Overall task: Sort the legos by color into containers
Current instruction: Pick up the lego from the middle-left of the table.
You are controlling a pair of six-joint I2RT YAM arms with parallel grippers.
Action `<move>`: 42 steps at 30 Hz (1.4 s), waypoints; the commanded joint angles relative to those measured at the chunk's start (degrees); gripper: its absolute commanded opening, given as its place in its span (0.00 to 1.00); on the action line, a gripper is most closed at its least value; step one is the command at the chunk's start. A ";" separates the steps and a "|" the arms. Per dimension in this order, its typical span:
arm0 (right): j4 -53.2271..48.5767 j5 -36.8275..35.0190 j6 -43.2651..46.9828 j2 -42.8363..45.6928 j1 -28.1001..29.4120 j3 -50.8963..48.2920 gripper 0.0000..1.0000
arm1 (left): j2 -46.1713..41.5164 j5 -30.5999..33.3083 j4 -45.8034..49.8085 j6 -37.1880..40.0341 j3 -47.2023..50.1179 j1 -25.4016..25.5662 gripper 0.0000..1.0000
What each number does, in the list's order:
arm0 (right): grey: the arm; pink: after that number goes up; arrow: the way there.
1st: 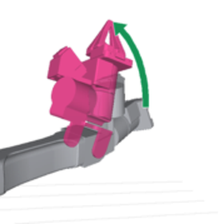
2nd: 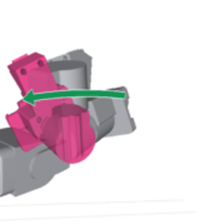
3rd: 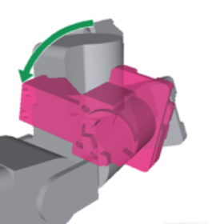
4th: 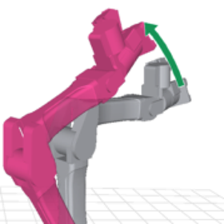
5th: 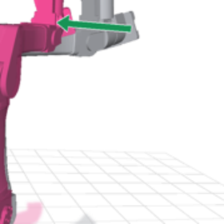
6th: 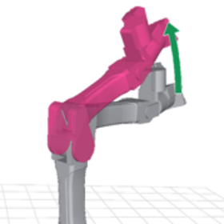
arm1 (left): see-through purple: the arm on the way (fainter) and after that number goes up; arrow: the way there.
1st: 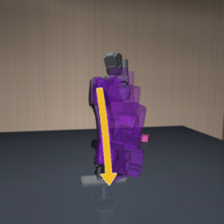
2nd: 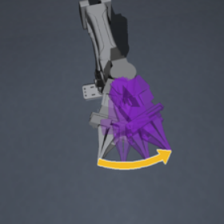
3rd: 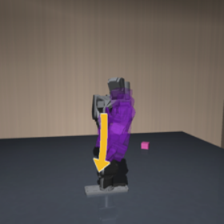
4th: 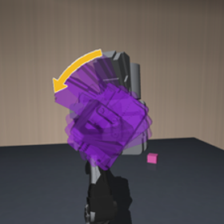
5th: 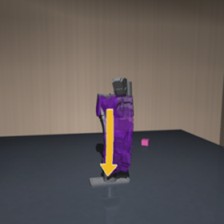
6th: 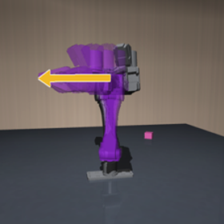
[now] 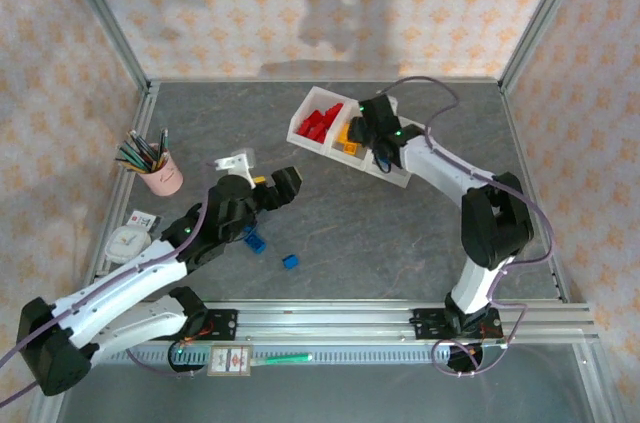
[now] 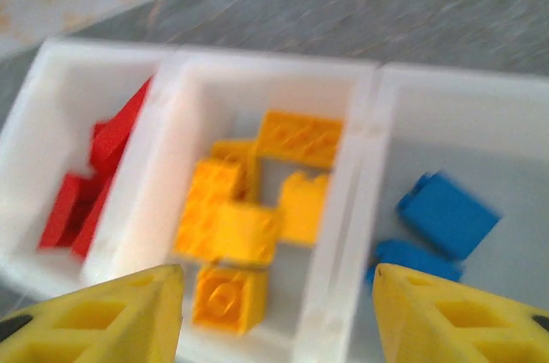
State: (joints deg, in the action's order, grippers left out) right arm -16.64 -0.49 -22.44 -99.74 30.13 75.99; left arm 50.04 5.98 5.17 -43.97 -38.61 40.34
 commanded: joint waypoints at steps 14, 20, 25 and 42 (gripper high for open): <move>2.46 3.79 -1.87 -6.23 22.13 0.09 0.70 | -19.43 11.79 23.93 -4.86 2.58 -1.05 0.99; 2.88 5.67 3.09 -14.22 26.30 8.00 0.75 | -22.81 13.94 28.24 -6.72 2.17 -1.05 0.99; 0.34 5.92 6.47 -21.05 27.41 15.76 0.78 | -24.09 15.17 30.73 -7.49 1.61 -1.05 0.99; -9.80 4.11 8.43 -34.95 27.35 32.10 0.72 | -25.17 17.25 31.93 -9.55 2.14 -1.05 0.99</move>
State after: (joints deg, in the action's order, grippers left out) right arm -23.20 5.61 -14.26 -133.32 57.45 105.56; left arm 25.47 21.52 35.81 -52.71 -36.16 39.68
